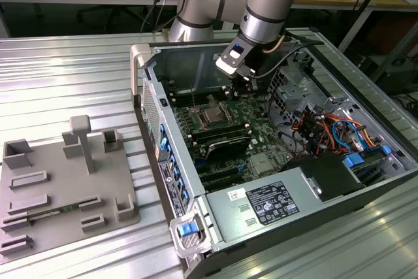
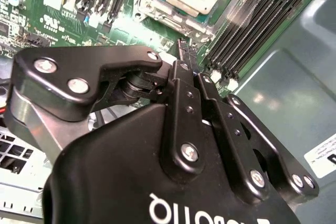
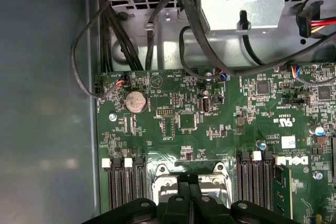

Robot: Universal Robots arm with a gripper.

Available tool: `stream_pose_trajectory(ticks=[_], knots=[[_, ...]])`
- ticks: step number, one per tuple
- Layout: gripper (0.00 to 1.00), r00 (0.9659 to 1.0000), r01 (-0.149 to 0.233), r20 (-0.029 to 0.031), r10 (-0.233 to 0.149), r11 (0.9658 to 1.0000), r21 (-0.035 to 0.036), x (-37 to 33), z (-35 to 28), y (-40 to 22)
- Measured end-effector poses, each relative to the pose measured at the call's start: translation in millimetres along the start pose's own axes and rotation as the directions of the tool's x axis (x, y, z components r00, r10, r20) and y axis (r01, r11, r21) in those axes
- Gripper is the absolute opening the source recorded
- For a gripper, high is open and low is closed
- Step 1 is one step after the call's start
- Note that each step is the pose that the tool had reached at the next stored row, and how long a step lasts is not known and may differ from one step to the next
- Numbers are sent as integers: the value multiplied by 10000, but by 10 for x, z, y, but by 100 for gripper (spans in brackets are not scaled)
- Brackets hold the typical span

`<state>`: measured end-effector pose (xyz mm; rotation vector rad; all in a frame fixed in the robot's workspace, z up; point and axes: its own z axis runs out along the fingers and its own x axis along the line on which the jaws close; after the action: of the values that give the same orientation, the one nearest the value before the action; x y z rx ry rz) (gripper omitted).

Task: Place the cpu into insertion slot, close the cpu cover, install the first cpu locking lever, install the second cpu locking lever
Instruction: 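Close the cpu cover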

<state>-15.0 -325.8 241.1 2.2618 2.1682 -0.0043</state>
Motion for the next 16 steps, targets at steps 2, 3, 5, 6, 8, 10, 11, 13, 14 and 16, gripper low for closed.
stream_pose_trajectory(ticks=[2,3,5,6,8,10,11,13,14,16], knots=[[11,10000,0,-8,0,10000,0,-1,2,-20],[11,10000,-1,-11,1,10000,0,-1,3,-34],[11,10000,0,-16,0,10000,2,-3,5,-64],[11,10000,0,-18,0,10000,2,-3,5,-78],[11,10000,10,-17,-10,10000,5,-7,13,-138],[11,10000,27,-18,-27,10000,6,-9,23,-200],[11,10000,36,-19,-36,10000,6,-10,30,-237],[11,10000,65,-21,-65,10000,7,-14,49,-322],[11,10000,79,-21,-79,10000,8,-15,57,-354],[11,9999,133,-23,-133,9999,19,-19,86,-469]])
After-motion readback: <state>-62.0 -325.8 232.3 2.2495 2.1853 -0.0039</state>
